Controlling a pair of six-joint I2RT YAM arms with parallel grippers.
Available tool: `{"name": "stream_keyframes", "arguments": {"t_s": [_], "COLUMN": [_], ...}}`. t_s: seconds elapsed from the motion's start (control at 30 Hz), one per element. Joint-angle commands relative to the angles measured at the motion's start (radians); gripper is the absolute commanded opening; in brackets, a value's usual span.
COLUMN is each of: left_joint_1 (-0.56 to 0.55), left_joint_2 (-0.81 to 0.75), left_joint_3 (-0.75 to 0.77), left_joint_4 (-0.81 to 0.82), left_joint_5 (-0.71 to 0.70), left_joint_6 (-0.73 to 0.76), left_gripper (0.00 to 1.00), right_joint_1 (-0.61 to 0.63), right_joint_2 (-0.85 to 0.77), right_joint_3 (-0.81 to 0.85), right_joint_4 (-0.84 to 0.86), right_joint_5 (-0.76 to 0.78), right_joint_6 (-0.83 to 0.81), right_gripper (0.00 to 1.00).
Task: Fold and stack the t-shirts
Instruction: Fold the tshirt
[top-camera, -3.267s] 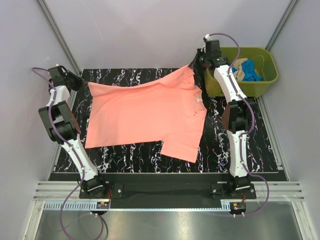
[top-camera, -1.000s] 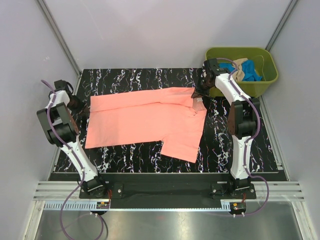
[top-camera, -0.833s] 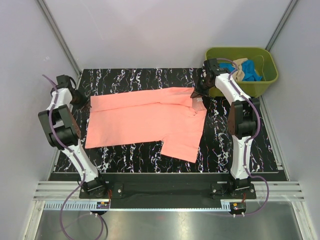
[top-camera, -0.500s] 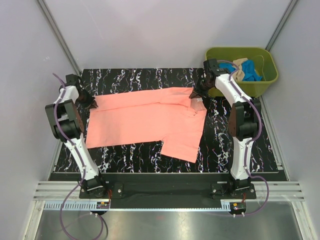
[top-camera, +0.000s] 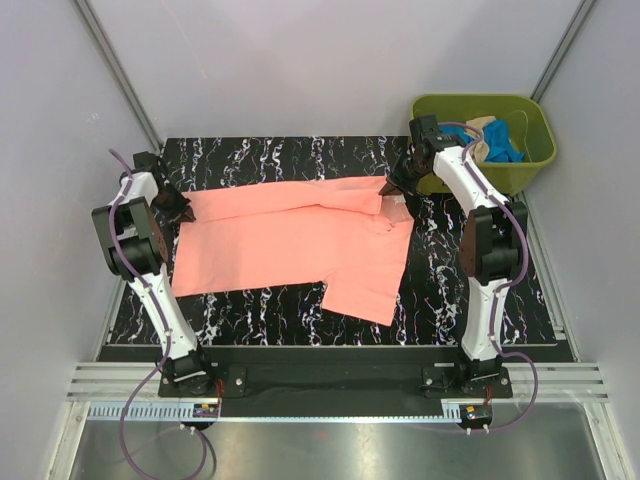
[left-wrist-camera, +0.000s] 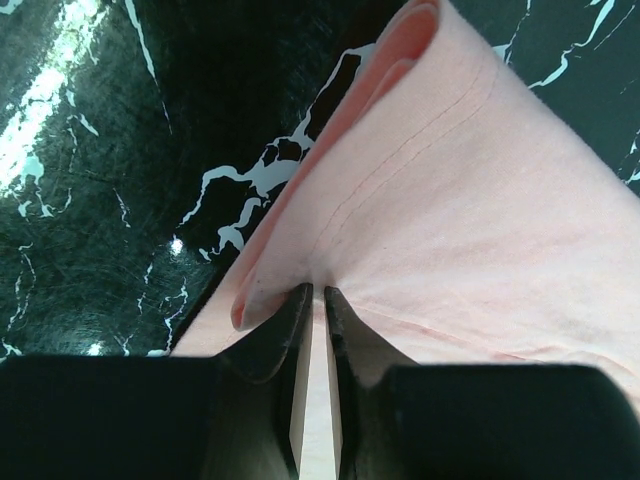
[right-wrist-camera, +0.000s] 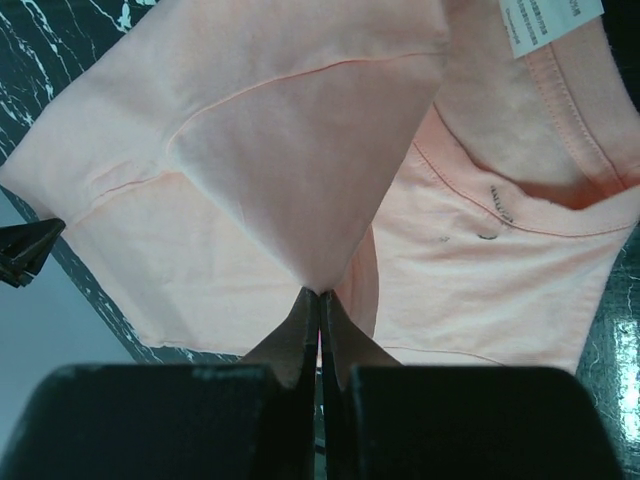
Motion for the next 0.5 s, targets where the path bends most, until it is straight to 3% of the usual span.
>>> {"name": "stream_keyframes", "arguments": {"t_s": [0.0, 0.17, 0.3, 0.47], "left_joint_1": [0.001, 0.001, 0.001, 0.003], "left_joint_2": [0.019, 0.016, 0.014, -0.009], "left_joint_3": [0.032, 0.035, 0.049, 0.064], "left_joint_4": [-0.029, -0.025, -0.029, -0.042], "left_joint_5": [-0.039, -0.038, -0.039, -0.058], "left_joint_6": [0.034, 0.034, 0.043, 0.054], "left_gripper": [0.17, 0.17, 0.17, 0.17], "right_joint_1": [0.003, 0.003, 0.02, 0.025], "right_joint_2": [-0.057, -0.076, -0.038, -0.043], "right_joint_3": [-0.007, -0.164, -0.196, -0.165], "right_joint_4": [-0.045, 0.022, 0.029, 0.001], "right_joint_5": [0.04, 0.135, 0.186, 0.244], "right_joint_6": [-0.021, -0.094, -0.162, -0.262], "right_gripper": [0.0, 0.01, 0.04, 0.3]}}
